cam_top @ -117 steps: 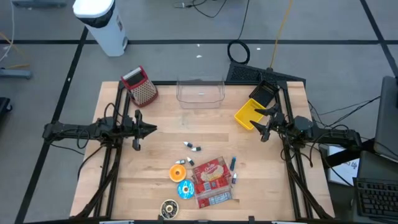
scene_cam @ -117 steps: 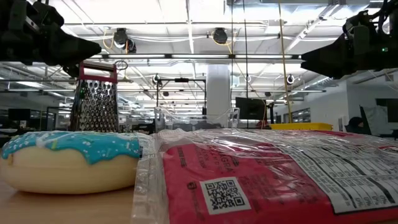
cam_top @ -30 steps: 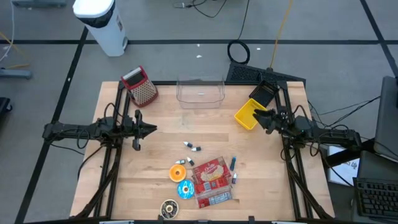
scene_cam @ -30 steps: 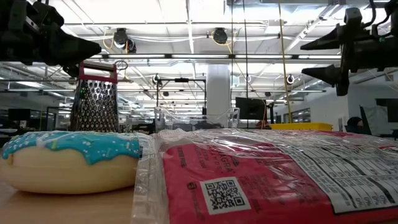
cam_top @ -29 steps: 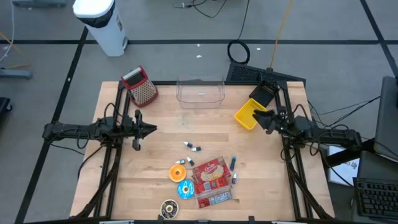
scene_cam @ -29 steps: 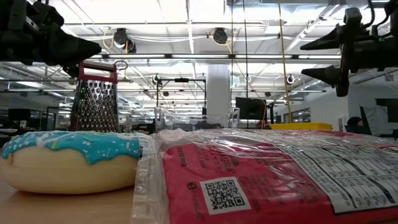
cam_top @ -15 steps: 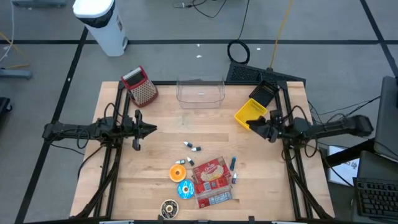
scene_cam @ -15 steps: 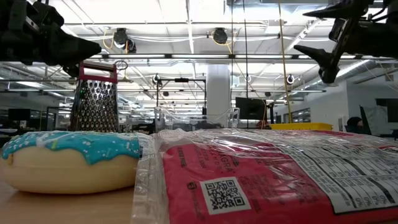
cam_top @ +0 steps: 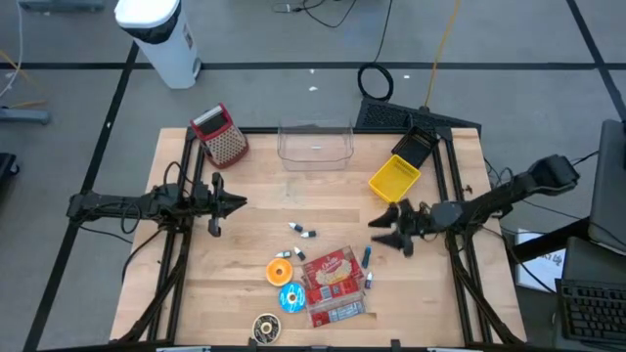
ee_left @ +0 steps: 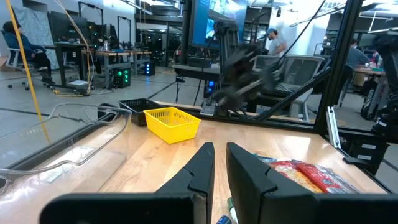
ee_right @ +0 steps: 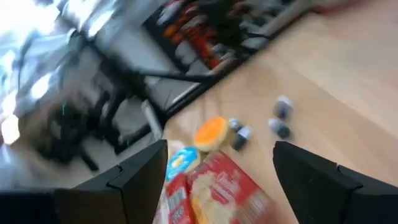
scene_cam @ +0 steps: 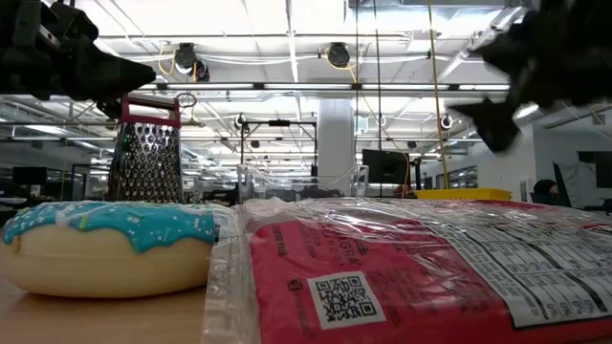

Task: Pick & Place Food Item
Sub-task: Put the thin blue food coloring bottle into the black bin

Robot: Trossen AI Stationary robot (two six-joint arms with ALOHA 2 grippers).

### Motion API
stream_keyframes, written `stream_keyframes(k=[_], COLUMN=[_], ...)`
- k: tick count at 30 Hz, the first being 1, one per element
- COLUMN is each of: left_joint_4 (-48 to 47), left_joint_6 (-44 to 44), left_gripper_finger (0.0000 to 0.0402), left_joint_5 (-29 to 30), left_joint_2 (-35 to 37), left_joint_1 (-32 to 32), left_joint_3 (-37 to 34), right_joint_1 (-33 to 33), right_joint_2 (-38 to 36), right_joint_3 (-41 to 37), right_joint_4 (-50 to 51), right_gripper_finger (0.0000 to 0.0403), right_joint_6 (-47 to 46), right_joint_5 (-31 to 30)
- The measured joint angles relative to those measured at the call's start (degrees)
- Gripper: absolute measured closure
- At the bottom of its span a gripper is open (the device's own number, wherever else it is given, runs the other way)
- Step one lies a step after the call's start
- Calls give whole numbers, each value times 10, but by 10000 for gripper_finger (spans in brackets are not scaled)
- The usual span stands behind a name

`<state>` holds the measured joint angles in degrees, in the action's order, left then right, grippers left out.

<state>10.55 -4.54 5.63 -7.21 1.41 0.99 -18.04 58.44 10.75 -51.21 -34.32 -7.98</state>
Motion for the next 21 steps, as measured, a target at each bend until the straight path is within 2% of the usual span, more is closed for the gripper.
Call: stream_keyframes(k=[3, 6, 10, 13, 21], left_joint_4=[0, 0, 0, 1, 1], left_joint_6=[0, 0, 0, 0, 0], left_gripper_finger=[360, 360, 360, 360, 360], left_joint_5=[0, 0, 0, 0, 0], left_joint_2=[0, 0, 0, 0, 0], left_joint_1=[0, 0, 0, 0, 0], left_joint_3=[0, 0, 0, 0, 0], right_joint_1=[-38, -58, -57, -47, -28], right_joint_2=[49, 102, 169, 211, 260], right_joint_3=[75, 150, 224, 234, 237], right_joint_4=[87, 270, 426, 450, 476], right_gripper_finger=[124, 124, 124, 124, 124], right_joint_6=[134, 262, 341, 365, 397], right_joint_5=[9, 7, 4, 6, 21])
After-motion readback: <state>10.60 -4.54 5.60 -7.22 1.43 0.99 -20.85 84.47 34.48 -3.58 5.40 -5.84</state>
